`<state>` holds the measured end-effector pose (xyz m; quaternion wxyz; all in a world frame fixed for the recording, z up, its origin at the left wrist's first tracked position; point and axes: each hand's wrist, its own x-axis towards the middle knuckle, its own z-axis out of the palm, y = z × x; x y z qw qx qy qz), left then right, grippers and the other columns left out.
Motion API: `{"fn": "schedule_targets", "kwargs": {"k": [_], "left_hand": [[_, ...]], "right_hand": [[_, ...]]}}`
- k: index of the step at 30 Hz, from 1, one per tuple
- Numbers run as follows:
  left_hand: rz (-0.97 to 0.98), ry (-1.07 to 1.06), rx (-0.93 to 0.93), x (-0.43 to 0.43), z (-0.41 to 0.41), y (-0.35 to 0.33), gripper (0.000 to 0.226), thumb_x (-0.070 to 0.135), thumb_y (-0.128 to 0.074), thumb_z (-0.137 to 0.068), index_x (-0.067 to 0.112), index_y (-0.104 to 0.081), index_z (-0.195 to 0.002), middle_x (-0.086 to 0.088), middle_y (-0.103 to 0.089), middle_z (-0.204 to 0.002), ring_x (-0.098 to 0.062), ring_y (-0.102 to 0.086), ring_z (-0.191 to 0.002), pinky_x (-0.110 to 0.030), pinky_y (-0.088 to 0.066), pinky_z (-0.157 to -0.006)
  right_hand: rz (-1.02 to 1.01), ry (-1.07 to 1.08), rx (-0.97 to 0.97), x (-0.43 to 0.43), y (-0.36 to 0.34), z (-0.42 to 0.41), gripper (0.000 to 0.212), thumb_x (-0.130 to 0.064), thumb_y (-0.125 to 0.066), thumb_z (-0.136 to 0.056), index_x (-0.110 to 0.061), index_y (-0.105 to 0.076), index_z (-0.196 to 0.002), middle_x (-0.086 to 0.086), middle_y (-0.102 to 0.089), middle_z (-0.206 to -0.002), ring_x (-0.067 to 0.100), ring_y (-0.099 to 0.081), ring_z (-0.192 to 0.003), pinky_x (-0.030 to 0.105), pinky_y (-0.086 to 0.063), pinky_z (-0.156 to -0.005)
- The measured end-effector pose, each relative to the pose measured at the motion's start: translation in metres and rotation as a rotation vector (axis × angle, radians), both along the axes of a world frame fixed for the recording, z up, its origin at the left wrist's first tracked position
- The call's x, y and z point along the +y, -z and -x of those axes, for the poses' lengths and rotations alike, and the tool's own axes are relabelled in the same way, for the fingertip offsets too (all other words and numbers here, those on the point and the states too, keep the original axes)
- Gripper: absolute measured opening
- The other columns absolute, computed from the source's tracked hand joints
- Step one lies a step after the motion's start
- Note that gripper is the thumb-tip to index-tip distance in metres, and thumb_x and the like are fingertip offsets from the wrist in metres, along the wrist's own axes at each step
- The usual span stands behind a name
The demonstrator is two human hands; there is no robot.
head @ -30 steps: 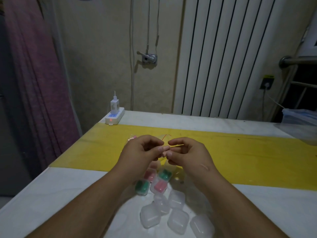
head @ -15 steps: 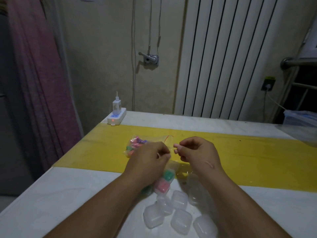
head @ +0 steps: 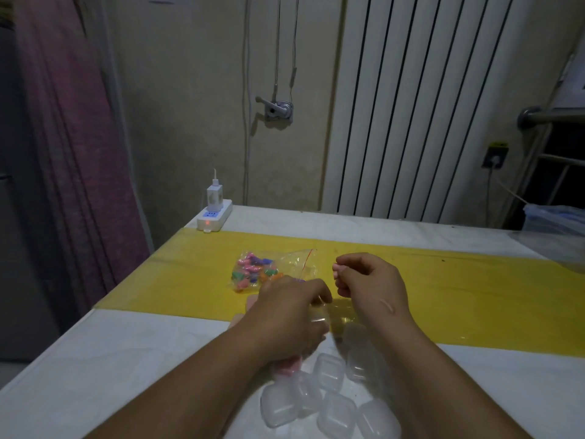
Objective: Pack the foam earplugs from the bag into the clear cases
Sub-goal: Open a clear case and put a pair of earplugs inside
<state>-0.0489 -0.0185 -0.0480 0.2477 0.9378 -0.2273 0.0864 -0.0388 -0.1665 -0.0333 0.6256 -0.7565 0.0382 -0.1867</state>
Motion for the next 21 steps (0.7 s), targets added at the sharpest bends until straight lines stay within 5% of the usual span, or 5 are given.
{"fn": "schedule_targets", "kwargs": {"k": [5,11,16,21], "left_hand": [[0.616,-0.013,0.229,0.014,0.0,-0.011,0.025,0.023,-0.065,-0.091,0.04,-0.061,-0.109,0.018,-0.064,-0.107,-0.004,-0.061,-0.1,-0.028,-0.057,-0.084],[1.137,0.091,0.515,0.029,0.004,-0.017,0.037,-0.002,-0.06,-0.091,0.028,-0.071,-0.11,-0.006,-0.067,-0.117,-0.035,-0.063,-0.111,-0.049,-0.055,-0.081],[1.194,0.17,0.53,0.033,0.003,-0.021,0.037,0.003,-0.069,-0.076,0.018,-0.069,-0.11,-0.009,-0.069,-0.116,-0.02,-0.066,-0.098,-0.036,-0.056,-0.074],[1.048,0.195,0.379,0.039,-0.003,-0.02,0.043,-0.018,-0.054,-0.086,0.016,-0.064,-0.11,-0.007,-0.07,-0.114,-0.015,-0.066,-0.101,-0.026,-0.055,-0.077]], "right_hand": [[0.057,0.017,-0.027,-0.002,0.001,0.003,0.014,-0.01,-0.066,-0.087,-0.021,-0.07,-0.079,0.001,-0.071,-0.068,0.019,-0.066,-0.066,0.044,-0.059,-0.074],[0.046,-0.126,0.019,0.006,0.001,0.012,0.017,-0.004,-0.06,-0.091,-0.015,-0.07,-0.082,0.003,-0.066,-0.07,0.013,-0.06,-0.057,0.03,-0.056,-0.059],[-0.117,-0.198,0.116,0.01,-0.006,0.017,0.028,0.01,-0.053,-0.088,-0.009,-0.072,-0.082,0.012,-0.065,-0.071,0.018,-0.059,-0.061,0.031,-0.055,-0.063],[-0.156,-0.275,0.135,0.013,-0.008,0.021,0.014,0.002,-0.062,-0.085,-0.004,-0.075,-0.083,0.013,-0.063,-0.068,0.019,-0.058,-0.063,0.034,-0.053,-0.064]]}}
